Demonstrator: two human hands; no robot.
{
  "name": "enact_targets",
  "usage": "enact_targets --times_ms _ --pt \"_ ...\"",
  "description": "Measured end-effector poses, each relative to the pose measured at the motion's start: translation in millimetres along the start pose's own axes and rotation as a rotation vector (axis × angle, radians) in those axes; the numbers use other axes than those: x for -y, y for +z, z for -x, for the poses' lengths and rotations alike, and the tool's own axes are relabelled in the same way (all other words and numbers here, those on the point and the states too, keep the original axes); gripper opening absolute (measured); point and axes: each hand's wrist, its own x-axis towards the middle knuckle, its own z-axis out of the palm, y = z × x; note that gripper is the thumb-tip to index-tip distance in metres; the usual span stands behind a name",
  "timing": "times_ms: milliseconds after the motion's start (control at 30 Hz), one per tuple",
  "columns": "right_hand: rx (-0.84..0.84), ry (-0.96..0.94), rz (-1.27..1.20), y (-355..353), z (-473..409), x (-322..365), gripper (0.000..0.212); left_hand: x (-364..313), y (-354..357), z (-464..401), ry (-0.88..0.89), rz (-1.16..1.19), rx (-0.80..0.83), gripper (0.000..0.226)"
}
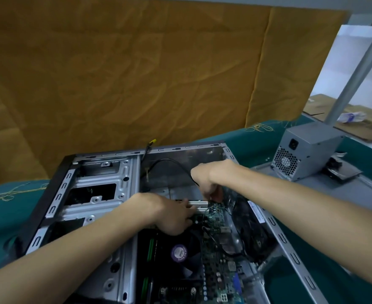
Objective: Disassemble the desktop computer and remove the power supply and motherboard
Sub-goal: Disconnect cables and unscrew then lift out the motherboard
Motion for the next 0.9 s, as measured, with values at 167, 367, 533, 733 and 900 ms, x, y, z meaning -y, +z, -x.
enact_targets --times_ms 167,367,533,733,900 --pt "-0.124 -0.032 0.132 9.2 -2.4 3.0 0.015 0.9 -2.8 7.2 0.023 0.085 0.037 0.074" --pt "-0.124 -0.083 0.173 9.9 -7.4 1.5 0.012 -0.2 -1.4 8.4 0.015 0.089 0.083 0.092" --pt "-0.11 -0.084 0.153 6.9 -5.6 2.0 0.019 -1.5 -2.2 8.2 -0.002 0.067 0.076 0.09" --pt "-0.087 -0.085 0.22 2.2 4.1 4.1 0.015 1.0 -1.6 6.6 -0.01 0.033 0.061 0.092" --pt "-0.114 -0.103 0.32 3.8 0.7 11.7 0.028 1.1 -3.8 6.7 -0.015 0.032 0.068 0.092"
